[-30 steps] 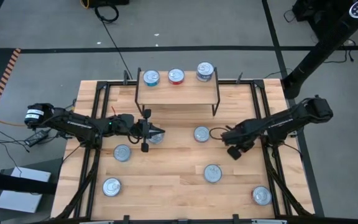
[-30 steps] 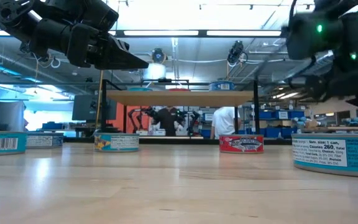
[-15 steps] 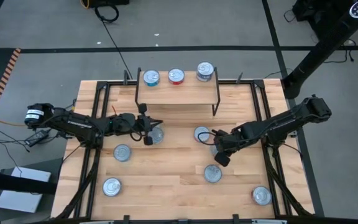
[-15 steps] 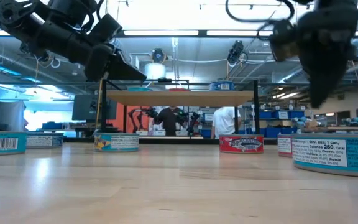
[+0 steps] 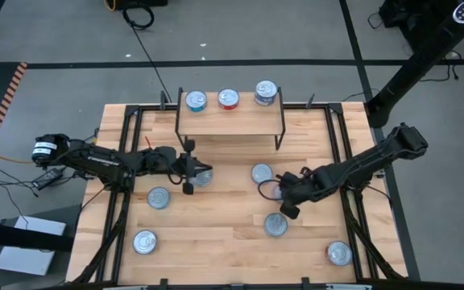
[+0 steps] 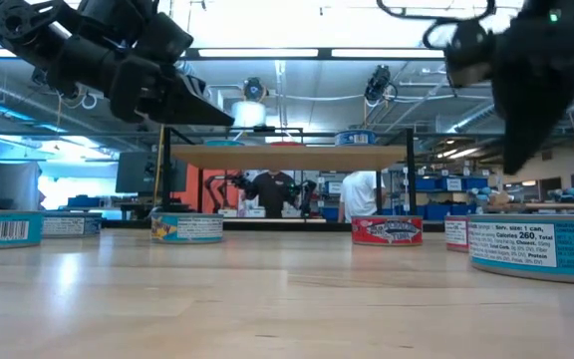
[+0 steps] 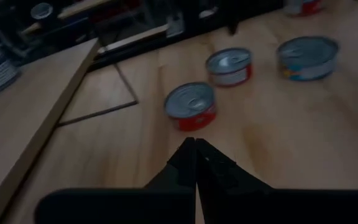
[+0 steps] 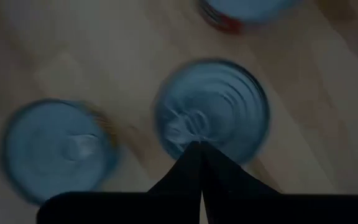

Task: Stack canned seafood by type on shelf
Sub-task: Stack the red tuna can on top of the other red tuna can on the shelf

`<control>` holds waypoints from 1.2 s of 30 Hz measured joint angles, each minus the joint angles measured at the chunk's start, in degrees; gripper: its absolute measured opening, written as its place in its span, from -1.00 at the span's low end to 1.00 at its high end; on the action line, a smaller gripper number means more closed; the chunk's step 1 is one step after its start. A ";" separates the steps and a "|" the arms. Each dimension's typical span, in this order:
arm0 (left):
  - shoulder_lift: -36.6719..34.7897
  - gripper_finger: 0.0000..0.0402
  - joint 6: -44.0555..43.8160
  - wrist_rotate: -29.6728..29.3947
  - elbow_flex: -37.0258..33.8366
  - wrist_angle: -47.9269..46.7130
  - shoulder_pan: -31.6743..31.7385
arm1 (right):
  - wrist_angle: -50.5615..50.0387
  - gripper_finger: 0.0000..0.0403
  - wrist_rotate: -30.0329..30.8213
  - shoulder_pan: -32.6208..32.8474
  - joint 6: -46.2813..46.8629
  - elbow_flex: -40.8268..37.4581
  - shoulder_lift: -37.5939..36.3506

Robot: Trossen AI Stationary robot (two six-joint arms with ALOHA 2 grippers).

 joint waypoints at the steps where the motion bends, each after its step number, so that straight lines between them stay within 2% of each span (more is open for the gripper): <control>1: 0.00 -0.97 0.01 0.79 0.00 0.07 -0.01 | -0.06 -0.95 0.09 0.21 0.57 -0.47 0.35; 8: 0.00 -0.97 0.02 1.46 0.00 0.58 -0.33 | 1.41 -0.88 6.07 3.01 -0.07 -0.99 1.55; 18: 0.00 -0.97 -0.04 1.45 0.00 0.96 -0.33 | 10.22 -0.41 7.12 5.14 -2.67 -0.19 4.71; 22: 0.00 -0.97 -0.09 1.44 0.00 1.00 -0.33 | 6.58 -0.32 7.38 4.97 -1.67 3.55 8.52; 31: 0.00 -0.97 -0.31 1.22 0.00 0.96 -0.33 | -6.25 -0.30 6.95 3.89 1.81 15.51 19.29; 36: 0.00 -0.97 -0.33 1.20 0.00 0.93 -0.33 | -9.31 -0.26 4.23 2.34 1.76 18.53 23.73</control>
